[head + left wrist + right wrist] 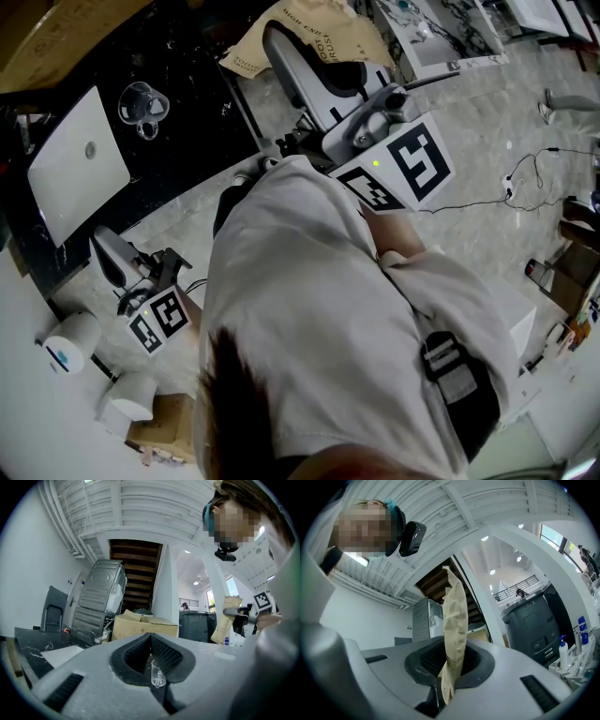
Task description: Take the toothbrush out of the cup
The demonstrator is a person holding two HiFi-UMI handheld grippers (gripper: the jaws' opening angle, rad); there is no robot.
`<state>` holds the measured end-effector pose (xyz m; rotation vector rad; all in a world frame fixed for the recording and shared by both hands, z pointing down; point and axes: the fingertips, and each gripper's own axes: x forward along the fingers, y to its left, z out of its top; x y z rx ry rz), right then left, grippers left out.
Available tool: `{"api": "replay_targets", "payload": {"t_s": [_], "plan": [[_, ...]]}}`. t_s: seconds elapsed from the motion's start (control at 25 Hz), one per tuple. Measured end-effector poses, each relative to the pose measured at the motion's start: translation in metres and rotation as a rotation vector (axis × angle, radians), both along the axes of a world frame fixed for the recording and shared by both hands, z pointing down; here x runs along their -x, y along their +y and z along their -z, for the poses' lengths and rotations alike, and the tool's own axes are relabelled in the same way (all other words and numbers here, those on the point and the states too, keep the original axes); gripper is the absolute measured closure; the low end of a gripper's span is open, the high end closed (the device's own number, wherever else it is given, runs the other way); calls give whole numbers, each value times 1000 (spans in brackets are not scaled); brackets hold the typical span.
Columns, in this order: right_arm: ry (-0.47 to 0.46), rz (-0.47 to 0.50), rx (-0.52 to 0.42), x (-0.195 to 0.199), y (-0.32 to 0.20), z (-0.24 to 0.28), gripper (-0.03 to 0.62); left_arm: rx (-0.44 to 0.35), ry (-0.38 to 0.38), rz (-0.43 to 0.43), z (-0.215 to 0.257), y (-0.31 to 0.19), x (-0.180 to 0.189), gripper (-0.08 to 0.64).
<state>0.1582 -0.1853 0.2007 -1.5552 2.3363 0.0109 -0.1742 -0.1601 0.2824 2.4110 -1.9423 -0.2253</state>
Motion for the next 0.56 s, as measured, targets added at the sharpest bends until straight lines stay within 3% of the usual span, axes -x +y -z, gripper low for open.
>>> {"api": "replay_targets", "payload": {"t_s": [0.56], "plan": [[5,-24,7,-8,2,-1,558,0,0,-6,1,-1,-3,545]]}}
